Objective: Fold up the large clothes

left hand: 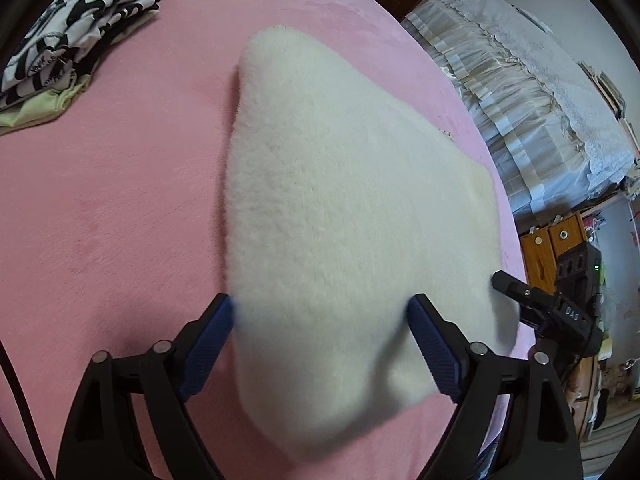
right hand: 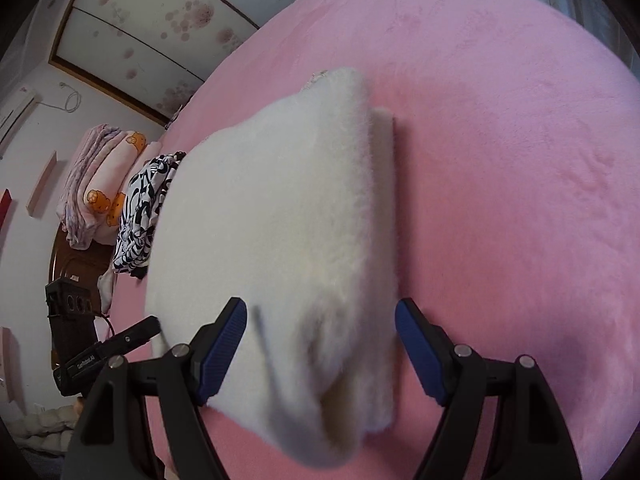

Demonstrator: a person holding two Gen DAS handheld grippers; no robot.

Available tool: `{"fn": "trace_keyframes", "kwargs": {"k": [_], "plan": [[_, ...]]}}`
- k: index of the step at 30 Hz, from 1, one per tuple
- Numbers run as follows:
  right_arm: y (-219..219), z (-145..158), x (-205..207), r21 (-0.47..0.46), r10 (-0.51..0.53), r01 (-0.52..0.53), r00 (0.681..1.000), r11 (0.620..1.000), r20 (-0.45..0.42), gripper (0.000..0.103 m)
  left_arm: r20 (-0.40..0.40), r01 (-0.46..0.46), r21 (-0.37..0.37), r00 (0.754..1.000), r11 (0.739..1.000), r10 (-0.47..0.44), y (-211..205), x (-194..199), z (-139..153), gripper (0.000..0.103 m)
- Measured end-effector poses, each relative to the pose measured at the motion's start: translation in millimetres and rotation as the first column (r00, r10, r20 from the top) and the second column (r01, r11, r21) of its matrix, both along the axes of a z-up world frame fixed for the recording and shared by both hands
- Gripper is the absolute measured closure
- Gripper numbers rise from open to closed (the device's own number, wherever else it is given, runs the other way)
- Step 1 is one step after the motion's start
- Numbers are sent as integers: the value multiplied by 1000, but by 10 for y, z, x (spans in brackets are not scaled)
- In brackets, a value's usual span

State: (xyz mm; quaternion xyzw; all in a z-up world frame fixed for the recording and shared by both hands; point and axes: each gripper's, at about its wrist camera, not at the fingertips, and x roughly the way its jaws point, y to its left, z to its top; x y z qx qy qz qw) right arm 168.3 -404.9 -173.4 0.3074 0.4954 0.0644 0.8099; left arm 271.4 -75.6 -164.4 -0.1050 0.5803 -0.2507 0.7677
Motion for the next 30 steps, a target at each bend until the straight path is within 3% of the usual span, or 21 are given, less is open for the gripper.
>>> {"fn": "trace_keyframes", "kwargs": {"k": [7,11,18,30], "plan": [[-91,-246,275,90,36,-34,999,995,-26,25,-19,16,-46,1000,999,-17,-101,201,-178,3],[-63,-332,415,118,57,-54,998,992,-24,17,-22,31,-48,999,998,-32,-179,303,-258,0],[53,-431,635,121,106,-98,993,988,-56,1,-48,48,-39,998,998,-49,-304,463,-403,0],[170,-451,686,59,145,-141,987,988,-71,0,-64,70,-18,995,997,-71,-302,490,-453,0]]}}
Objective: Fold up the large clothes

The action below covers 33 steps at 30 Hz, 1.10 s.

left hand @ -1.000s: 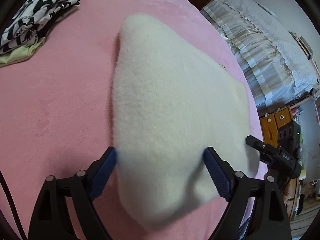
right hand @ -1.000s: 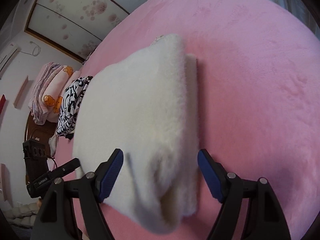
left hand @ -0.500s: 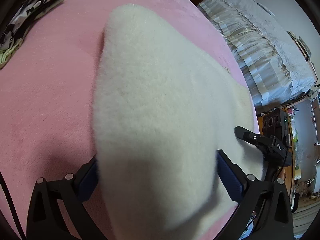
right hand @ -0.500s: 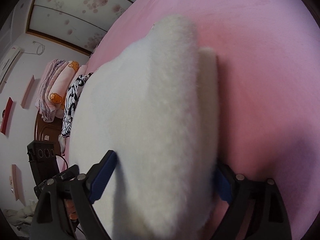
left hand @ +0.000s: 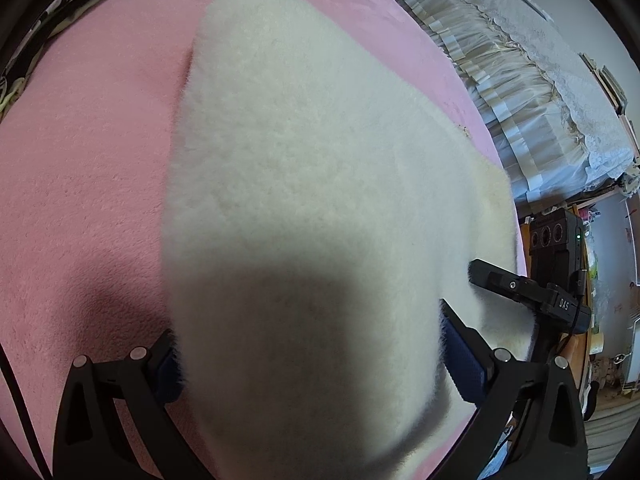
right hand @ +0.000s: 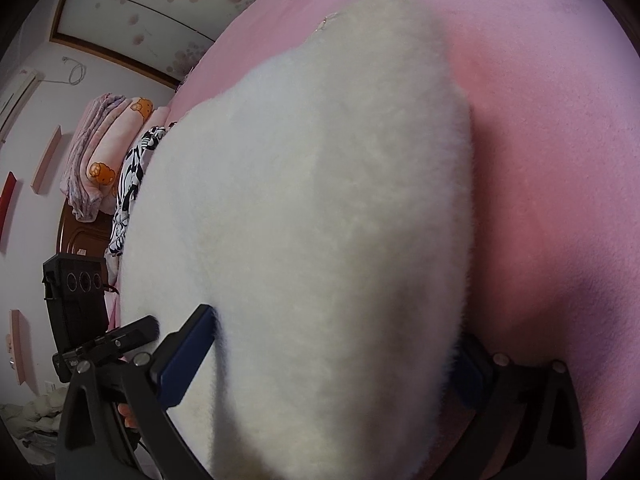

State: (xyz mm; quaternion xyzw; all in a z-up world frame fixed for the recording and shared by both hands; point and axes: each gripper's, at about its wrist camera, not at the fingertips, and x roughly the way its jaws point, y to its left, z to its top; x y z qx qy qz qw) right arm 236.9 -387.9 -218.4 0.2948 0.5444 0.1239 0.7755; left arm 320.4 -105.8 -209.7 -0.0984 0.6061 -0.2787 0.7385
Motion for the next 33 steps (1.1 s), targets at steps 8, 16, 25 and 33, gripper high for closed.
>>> {"fn": "trace_keyframes", "kwargs": {"k": [8,16,25,33], "plan": [[49,74,-46,-71,-1,5,998,997,57,17,49,-38,80,998,996,34,-119,-53,92,11],[207,330,-151,-141,-42,54,995,989,87,54,150,-64,149,988,987,42,-252,-236,417,31],[706,629,-613,-211,-49,69,994,975,99,62,183,-47,198,983,979,10,102,-736,840,34],[1526,709,-1152,-148,6,5,997,989,75,62,148,-63,249,989,967,27,1210,-1312,1155,34]]}}
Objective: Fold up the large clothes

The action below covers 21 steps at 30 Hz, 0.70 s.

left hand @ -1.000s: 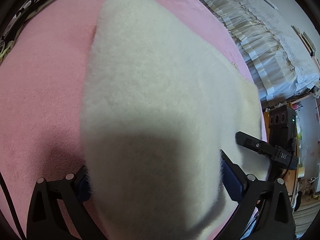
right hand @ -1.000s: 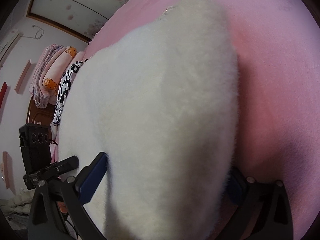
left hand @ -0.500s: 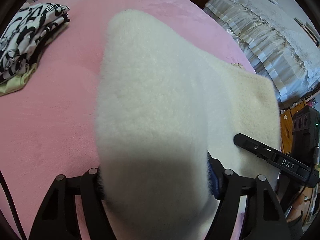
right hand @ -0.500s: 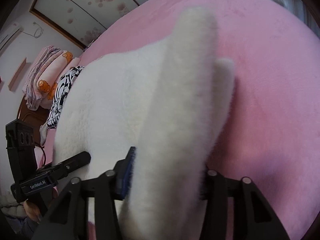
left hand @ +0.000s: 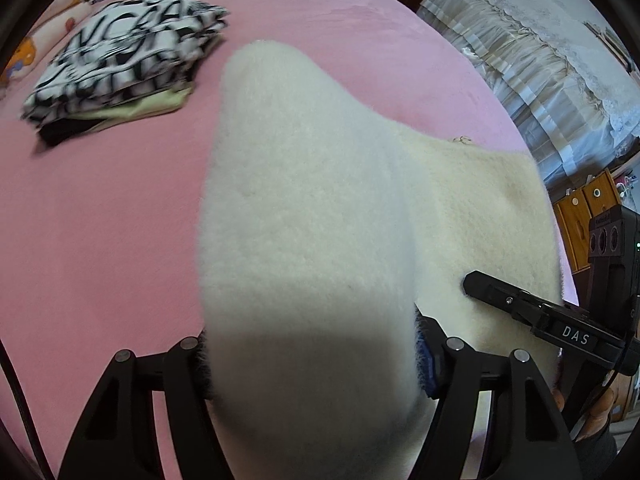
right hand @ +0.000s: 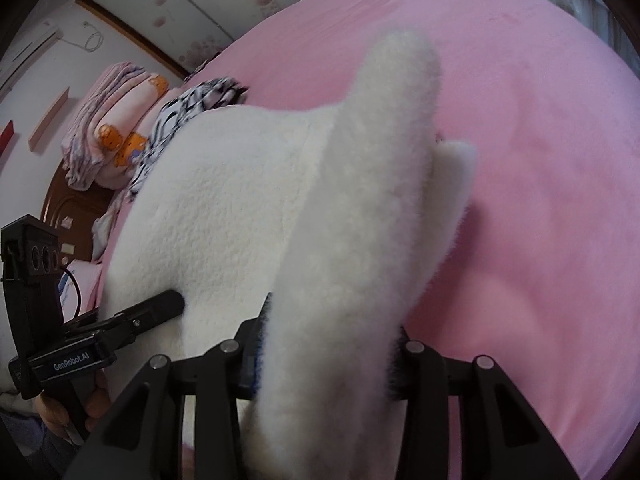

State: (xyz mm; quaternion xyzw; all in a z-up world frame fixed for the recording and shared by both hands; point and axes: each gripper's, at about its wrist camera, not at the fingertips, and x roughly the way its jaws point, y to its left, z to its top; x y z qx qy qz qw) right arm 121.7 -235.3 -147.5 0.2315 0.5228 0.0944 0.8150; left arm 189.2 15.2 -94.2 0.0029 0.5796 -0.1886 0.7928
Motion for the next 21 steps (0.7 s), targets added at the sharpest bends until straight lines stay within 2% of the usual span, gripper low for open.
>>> {"fn": "trace_keyframes", "kwargs": {"k": [5,10,15,21], "plan": [[668,60,-55,60,89,-88,996,994,-19,62,10,-56,54,998,997,55,956,-197,281,34],[1343,266,231,114,197,-195,980,974,-4,62,42,-133,73,991,988,131,1738,-61,680,34],[1912,619,739,119,264,-268,963,956,50,62,99,-173,65,981,983,166,2279,422,1084,34],[2344,1173,1625,102,266,-282,953,954,146,62,186,-176,25,968,984,169,2706,1440,1495,34]]}}
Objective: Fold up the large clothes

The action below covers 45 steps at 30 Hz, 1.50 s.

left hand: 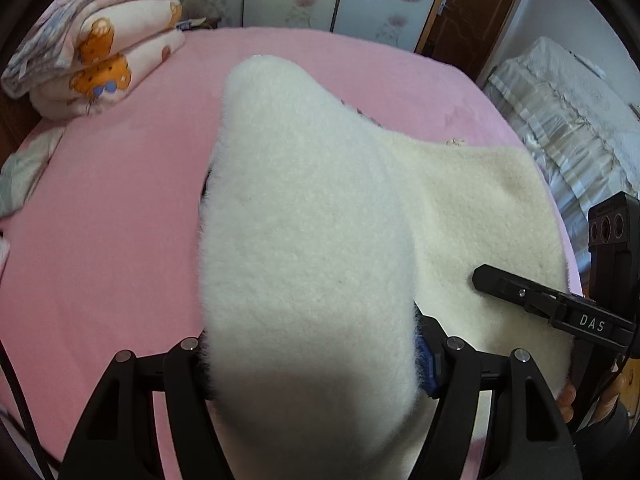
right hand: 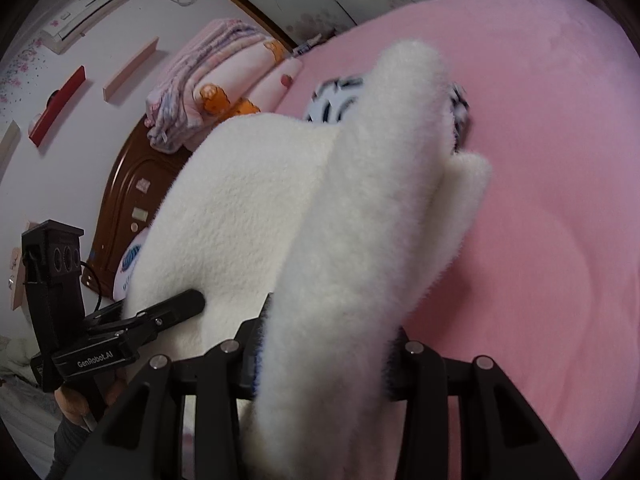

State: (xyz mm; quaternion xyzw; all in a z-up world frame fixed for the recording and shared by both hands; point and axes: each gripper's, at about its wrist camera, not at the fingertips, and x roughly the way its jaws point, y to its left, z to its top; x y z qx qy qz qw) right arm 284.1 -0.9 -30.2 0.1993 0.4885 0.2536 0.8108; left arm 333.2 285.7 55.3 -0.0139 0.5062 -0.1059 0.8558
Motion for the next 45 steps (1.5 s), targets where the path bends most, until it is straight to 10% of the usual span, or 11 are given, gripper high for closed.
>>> {"fn": "trace_keyframes", "kwargs": {"k": [8,14,19,28,31,34,39,45], "plan": [[214,256,1330,38,-92,88,990,995,110,62,92,58,-23,994,998,-55,296,1614,88,33],[216,-360,2180,39,-155,153,987,987,42,61,-42,28,-21,999,999,-29,391,2600,-792,24],[73,-1257,2367,-1,-172,172,985,985,-26,33,-63,-12,-177,998,984,0,808,2730,-1374,3],[183,-748,2135,-237,-68,83,995,968,71,30,54,-4,-57,999,998,7,841,2433,-926,4],[179,-350,1834,-299,-34,90,982,950,188,30,162,-12,-14,987,1000,14,854,2168,-575,16],[223,-109,1573,-348,11,91,960,933,280,36,197,-47,-26,979,999,51,944,1995,-399,50],[456,-257,1554,-406,69,32,970,913,233,86,183,-87,70,980,994,73,799,1836,-395,85],[542,-434,1628,-499,45,88,967,862,249,86,206,-108,177,976,978,70,614,1833,-518,85]]}}
